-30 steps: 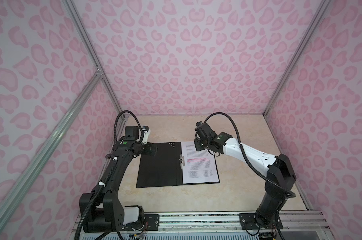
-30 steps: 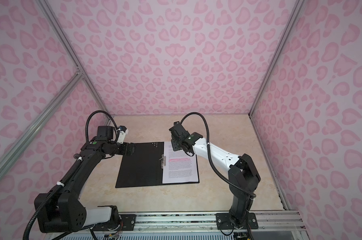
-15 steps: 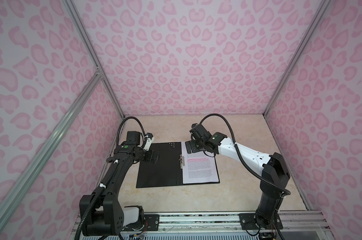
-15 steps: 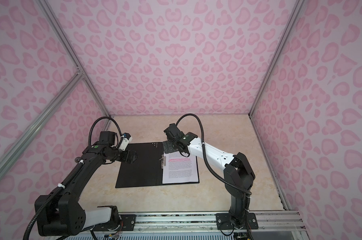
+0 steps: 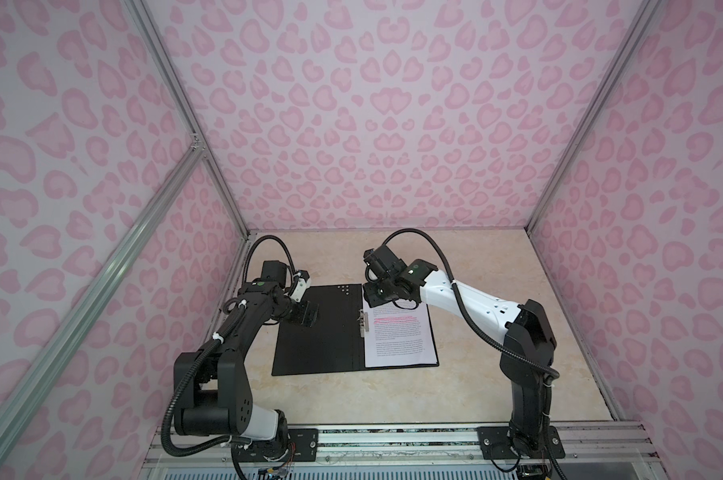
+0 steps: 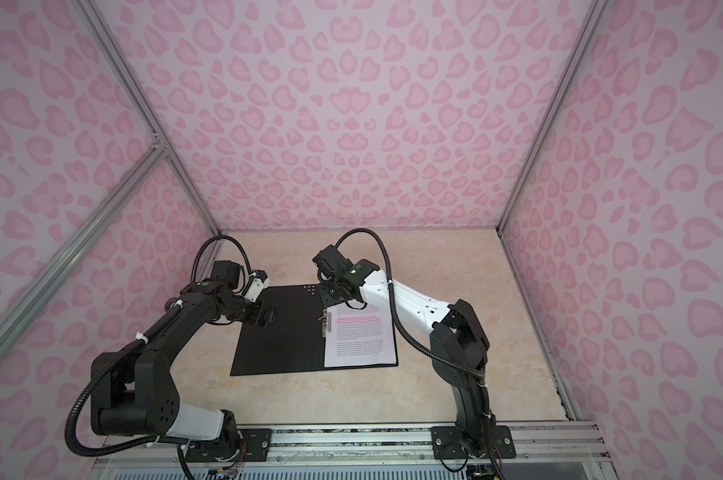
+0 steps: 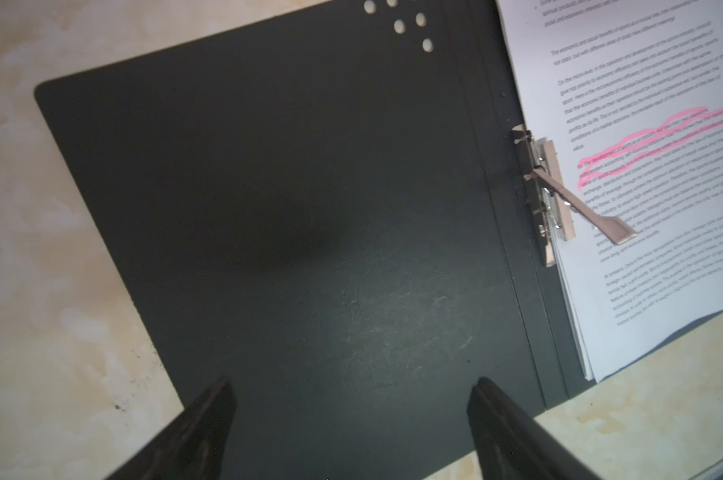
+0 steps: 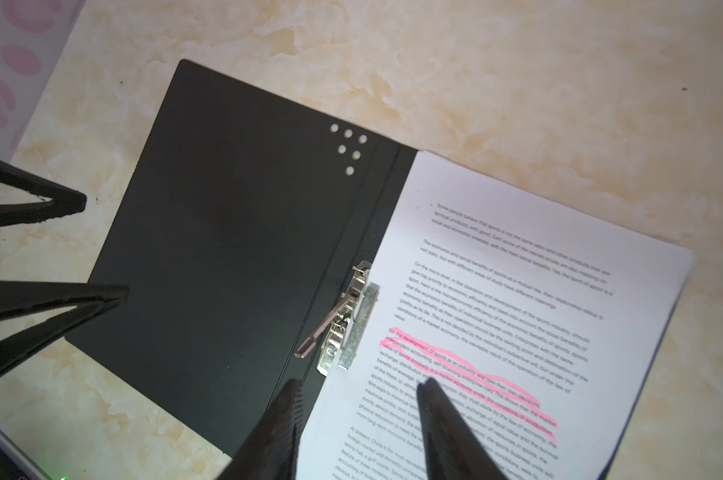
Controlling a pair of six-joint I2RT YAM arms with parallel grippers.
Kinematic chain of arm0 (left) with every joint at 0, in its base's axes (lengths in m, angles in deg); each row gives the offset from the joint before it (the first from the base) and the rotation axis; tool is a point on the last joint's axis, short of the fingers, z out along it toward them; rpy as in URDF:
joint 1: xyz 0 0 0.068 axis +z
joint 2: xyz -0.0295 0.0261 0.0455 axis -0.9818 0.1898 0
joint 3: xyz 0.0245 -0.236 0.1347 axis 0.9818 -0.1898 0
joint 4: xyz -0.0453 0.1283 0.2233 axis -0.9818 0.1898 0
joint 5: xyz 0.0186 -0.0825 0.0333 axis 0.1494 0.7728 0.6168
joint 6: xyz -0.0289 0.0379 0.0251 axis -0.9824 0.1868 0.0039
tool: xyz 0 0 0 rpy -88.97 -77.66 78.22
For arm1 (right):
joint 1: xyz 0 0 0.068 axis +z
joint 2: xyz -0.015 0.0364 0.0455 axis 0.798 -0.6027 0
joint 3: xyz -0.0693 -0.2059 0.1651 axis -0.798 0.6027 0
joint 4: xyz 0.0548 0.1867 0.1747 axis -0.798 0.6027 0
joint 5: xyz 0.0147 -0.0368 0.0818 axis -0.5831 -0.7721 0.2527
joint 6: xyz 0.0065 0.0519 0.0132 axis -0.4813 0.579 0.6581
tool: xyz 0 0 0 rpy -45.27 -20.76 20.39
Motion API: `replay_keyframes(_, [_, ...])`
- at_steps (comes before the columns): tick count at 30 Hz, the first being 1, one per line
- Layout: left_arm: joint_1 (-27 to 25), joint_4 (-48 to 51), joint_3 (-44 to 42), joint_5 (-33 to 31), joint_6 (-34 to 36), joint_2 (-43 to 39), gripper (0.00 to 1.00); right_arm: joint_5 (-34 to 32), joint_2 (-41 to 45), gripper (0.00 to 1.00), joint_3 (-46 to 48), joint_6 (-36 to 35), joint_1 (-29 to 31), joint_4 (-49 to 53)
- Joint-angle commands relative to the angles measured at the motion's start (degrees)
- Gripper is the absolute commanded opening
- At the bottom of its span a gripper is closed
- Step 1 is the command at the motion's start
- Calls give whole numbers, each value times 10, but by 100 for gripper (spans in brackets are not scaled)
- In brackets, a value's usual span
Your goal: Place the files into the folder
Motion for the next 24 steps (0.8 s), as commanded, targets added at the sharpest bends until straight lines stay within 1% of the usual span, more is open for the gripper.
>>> replay_keyframes(1, [1, 5, 4, -9, 2, 10, 91, 15, -45, 40, -52, -17, 17, 83])
replay_keyframes(2, [1, 6, 3, -10, 3, 13, 91, 19, -59, 39, -71, -19, 22, 95])
replay_keyframes(4, [1, 7, 4, -11, 9, 20, 90, 27, -93, 33, -116, -27, 33, 127])
replay_keyframes(7, [1, 7, 4, -17, 11, 27, 88, 16, -135, 30, -175, -32, 44, 174])
replay_keyframes(10, [1, 5, 2, -19, 13, 31, 88, 14, -160, 27, -210, -32, 46, 200])
replay_keyframes(13, [1, 4, 1, -18, 15, 37, 87, 20, -181, 26, -231, -32, 46, 219])
replay_keyframes(19, [1, -2, -4, -15, 26, 45, 87, 30, -202, 22, -241, -34, 45, 230])
replay_keyframes(24, [1, -6, -1, -18, 34, 64, 87, 25, -216, 20, -255, -32, 45, 240])
